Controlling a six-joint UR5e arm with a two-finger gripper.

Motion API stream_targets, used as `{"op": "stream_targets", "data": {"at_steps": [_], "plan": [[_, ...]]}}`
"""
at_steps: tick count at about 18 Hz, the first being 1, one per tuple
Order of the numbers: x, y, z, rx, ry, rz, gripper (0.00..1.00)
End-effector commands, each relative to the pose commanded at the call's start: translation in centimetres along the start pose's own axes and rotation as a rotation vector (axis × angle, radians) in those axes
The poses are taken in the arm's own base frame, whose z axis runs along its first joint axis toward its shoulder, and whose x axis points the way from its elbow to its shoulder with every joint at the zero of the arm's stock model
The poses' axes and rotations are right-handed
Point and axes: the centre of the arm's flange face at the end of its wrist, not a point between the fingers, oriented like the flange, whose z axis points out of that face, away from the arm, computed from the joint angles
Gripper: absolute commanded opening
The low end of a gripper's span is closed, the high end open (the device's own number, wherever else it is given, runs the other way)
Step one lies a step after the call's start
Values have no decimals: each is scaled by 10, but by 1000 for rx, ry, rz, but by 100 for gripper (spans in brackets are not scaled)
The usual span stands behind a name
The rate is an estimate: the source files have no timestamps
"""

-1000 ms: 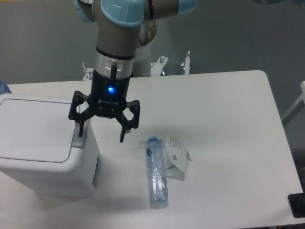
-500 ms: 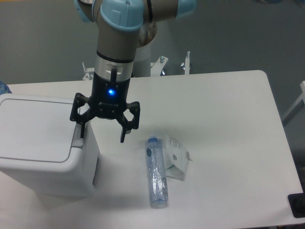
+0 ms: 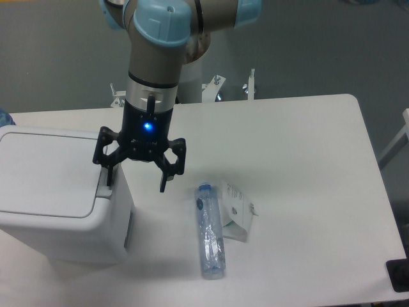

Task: Open the trash can
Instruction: 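Press the gripper down on the lid edge to pop the lid open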

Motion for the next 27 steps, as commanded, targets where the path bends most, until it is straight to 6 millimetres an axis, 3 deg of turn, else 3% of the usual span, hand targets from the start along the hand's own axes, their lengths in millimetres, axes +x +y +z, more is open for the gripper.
{"op": "stream_targets", "data": {"at_steps": [10,17,27], "plan": [[2,0,0,-1,0,1,100],[-1,-4,-10,12,-47,7,100],[-1,-1,-5,3,-44,5,100]]}}
